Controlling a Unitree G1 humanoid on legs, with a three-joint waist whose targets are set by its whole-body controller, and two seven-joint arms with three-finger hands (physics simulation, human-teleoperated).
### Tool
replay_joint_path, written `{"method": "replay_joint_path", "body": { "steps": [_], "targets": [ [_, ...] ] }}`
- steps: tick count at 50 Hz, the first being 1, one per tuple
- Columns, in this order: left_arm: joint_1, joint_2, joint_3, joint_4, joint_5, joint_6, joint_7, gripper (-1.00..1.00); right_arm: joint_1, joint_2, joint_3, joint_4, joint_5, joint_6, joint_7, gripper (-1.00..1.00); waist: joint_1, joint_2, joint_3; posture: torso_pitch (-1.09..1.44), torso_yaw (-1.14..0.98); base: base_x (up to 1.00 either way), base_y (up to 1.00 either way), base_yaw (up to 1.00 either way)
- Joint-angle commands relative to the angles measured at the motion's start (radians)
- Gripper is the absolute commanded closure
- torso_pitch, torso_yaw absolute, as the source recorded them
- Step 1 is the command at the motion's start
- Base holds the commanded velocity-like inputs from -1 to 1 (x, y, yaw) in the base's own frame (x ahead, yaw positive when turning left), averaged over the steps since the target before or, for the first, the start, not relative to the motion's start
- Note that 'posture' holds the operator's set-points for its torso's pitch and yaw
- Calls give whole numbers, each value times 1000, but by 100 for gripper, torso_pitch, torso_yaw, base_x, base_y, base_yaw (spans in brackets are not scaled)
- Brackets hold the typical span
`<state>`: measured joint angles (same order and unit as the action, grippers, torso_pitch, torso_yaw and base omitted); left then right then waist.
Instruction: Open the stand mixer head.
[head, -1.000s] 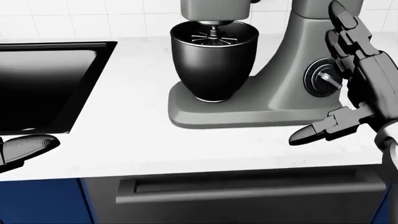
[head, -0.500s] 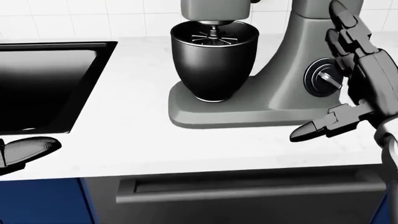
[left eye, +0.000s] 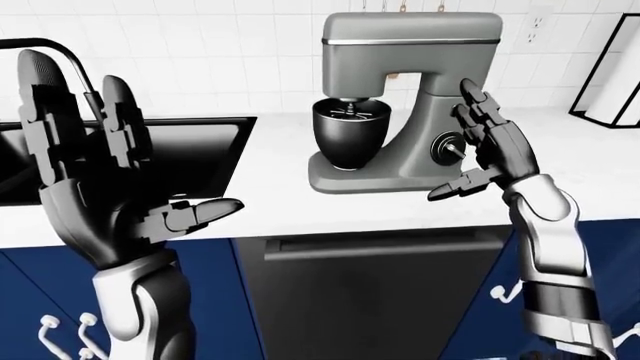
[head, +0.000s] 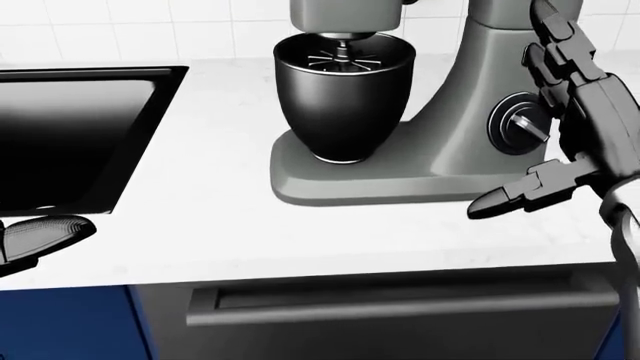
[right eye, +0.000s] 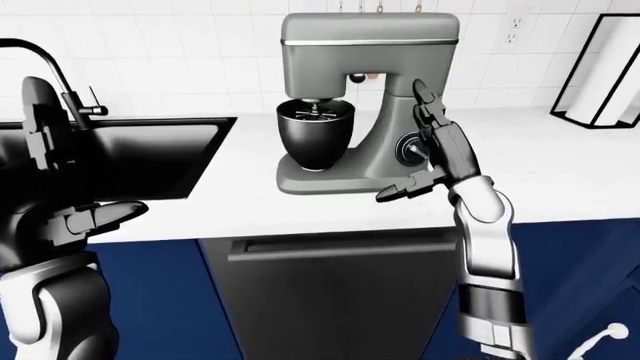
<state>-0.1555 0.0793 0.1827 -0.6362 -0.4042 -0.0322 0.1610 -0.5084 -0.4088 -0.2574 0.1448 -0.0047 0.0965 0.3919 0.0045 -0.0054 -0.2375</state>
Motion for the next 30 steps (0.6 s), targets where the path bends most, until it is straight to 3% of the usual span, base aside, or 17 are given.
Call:
{"method": "replay_joint_path", "body": {
  "steps": [1, 30],
  "targets": [
    [-20, 5, 0, -25, 2, -14, -5, -98, -34, -16, -13, -33, 7, -29, -10, -100, 0, -3, -9, -30, 0, 0, 0, 0],
    [-20, 6, 2, -28, 3, -12, -3, -98, -77, -28, -1, 75, 0, -89, -18, -100, 0, -2, -9, -30, 0, 0, 0, 0]
  ]
}}
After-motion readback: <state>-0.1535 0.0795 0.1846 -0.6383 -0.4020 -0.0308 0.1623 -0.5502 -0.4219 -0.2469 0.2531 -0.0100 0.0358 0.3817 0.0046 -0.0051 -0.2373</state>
